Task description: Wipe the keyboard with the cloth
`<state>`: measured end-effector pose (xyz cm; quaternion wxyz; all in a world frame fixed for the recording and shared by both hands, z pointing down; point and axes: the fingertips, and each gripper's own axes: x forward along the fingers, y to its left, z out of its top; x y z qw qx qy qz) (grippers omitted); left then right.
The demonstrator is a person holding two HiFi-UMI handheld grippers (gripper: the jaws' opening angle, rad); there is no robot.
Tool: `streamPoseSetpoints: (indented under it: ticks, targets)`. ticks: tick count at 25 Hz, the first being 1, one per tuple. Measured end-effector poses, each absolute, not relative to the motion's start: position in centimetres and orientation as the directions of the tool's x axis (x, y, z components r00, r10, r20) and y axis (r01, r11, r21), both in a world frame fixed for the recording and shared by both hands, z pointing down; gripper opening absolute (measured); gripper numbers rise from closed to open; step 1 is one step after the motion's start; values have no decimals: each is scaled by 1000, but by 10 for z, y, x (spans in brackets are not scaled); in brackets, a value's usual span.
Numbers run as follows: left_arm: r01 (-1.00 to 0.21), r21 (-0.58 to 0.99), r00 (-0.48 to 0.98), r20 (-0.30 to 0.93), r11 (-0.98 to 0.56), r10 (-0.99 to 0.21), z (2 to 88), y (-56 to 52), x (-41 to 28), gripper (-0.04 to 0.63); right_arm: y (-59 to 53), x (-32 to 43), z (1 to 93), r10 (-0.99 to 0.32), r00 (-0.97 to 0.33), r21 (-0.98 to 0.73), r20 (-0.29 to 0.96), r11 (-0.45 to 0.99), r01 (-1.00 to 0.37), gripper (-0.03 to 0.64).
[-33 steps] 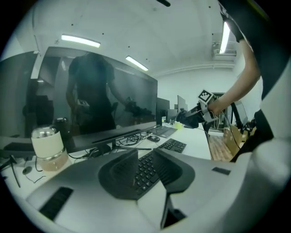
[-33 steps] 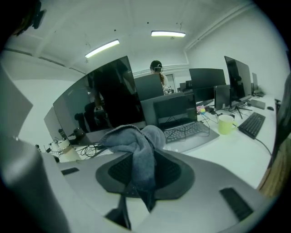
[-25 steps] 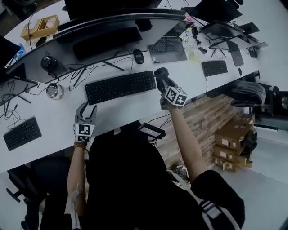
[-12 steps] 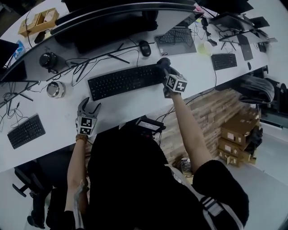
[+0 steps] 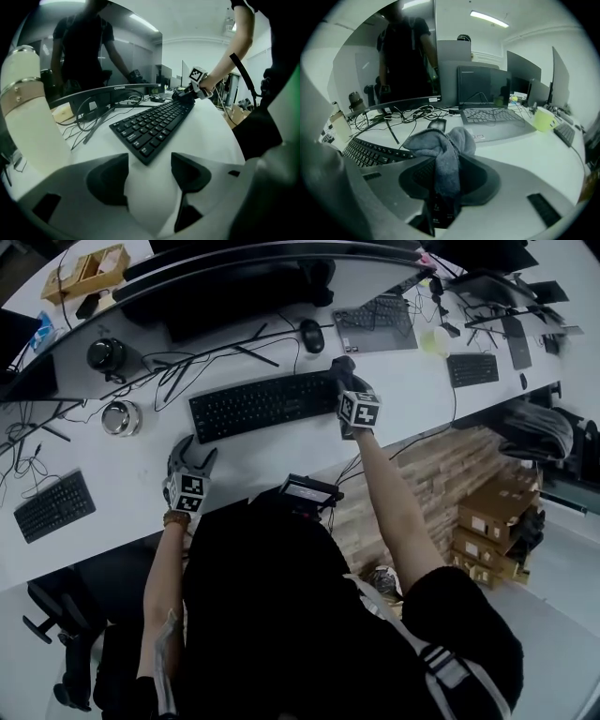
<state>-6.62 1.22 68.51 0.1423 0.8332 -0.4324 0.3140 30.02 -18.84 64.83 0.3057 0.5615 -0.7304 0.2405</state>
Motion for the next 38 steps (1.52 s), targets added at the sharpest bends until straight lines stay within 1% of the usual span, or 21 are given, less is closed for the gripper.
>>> streamPoseSetpoints:
  ticks: [4,13,19,24,27,31,35,38]
  targets:
    - [-786,-28,456,648,-617,-610,685,17,-65,279,-186,293,650,-676,-182,-27,714,233,-972,114]
    - [-784,-53,449,640,-619,-624,685,18,-63,282,-182,274,650,-667,-223,-45,711,273,-961,107]
    - [-784,-52,448,642,-618,-622,686,18,-64,282,-177,254,651,-649,-271,-48,711,340,-939,106]
    - [-783,-54,448,642,-620,-622,686,18,-64,282,-173,245,651,-653,-284,-50,702,353,-934,106]
    - [-783,-54,446,644,-619,-621,686,18,-64,282,-169,228,651,-638,-325,-55,698,405,-913,104]
    - [-785,-53,446,645,-618,-621,686,19,-63,282,-165,219,651,-649,-333,-65,684,401,-914,104]
    - [-786,-55,443,645,-615,-624,686,18,-64,282,-162,207,651,-638,-356,-56,683,440,-896,103]
    - [-786,-55,443,644,-616,-623,686,19,-63,282,-161,205,651,-645,-354,-51,678,438,-897,103]
